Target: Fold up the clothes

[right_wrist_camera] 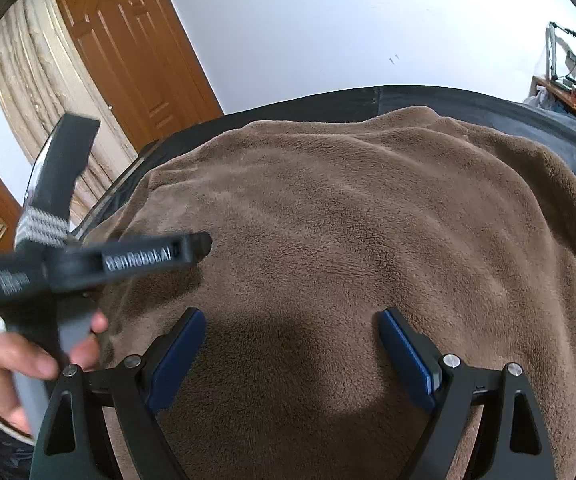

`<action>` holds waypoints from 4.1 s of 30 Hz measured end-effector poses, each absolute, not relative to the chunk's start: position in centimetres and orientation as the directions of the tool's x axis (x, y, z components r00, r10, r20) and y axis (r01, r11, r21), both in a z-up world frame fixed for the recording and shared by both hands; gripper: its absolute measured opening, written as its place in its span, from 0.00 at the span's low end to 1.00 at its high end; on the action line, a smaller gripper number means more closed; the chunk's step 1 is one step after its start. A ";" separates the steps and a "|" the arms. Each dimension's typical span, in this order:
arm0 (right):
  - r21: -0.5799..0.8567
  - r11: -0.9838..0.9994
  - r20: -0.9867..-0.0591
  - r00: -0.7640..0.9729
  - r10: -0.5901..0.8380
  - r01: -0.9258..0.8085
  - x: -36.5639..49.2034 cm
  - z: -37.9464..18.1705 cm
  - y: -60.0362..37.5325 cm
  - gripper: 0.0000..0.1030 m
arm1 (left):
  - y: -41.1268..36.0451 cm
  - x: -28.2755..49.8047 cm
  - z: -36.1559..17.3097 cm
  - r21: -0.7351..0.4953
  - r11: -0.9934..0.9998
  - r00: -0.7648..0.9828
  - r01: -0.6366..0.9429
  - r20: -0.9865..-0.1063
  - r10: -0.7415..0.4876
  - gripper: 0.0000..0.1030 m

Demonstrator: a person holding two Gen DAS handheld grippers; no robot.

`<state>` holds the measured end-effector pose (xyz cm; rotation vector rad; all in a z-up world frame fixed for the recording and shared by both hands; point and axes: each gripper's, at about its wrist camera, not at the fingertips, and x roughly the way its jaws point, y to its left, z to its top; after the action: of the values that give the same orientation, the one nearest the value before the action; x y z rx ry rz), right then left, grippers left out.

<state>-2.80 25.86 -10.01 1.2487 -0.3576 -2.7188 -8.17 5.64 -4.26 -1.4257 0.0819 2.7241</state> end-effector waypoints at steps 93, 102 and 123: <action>0.121 -0.973 -0.728 -0.684 0.048 -0.198 -2.2 -1.7 41.9 0.80 | 7.3 -6.7 -4.5 -0.052 -0.961 -0.545 -0.273 -0.814 0.200 0.99; 0.105 -0.971 -0.837 -0.547 0.031 -0.215 -9.3 -8.1 39.0 0.67 | 7.1 -6.9 -4.6 -0.056 -0.960 -0.543 -0.276 -0.815 0.204 0.99; -0.093 -0.971 -0.749 -0.627 0.214 -0.220 -10.5 -5.7 35.0 0.66 | 7.6 -6.9 -4.5 -0.046 -0.959 -0.544 -0.278 -0.816 0.196 0.99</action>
<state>-10.54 34.97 -5.74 1.4132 -0.0127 -3.0738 -6.89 7.60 -4.51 -1.3269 0.1291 2.5420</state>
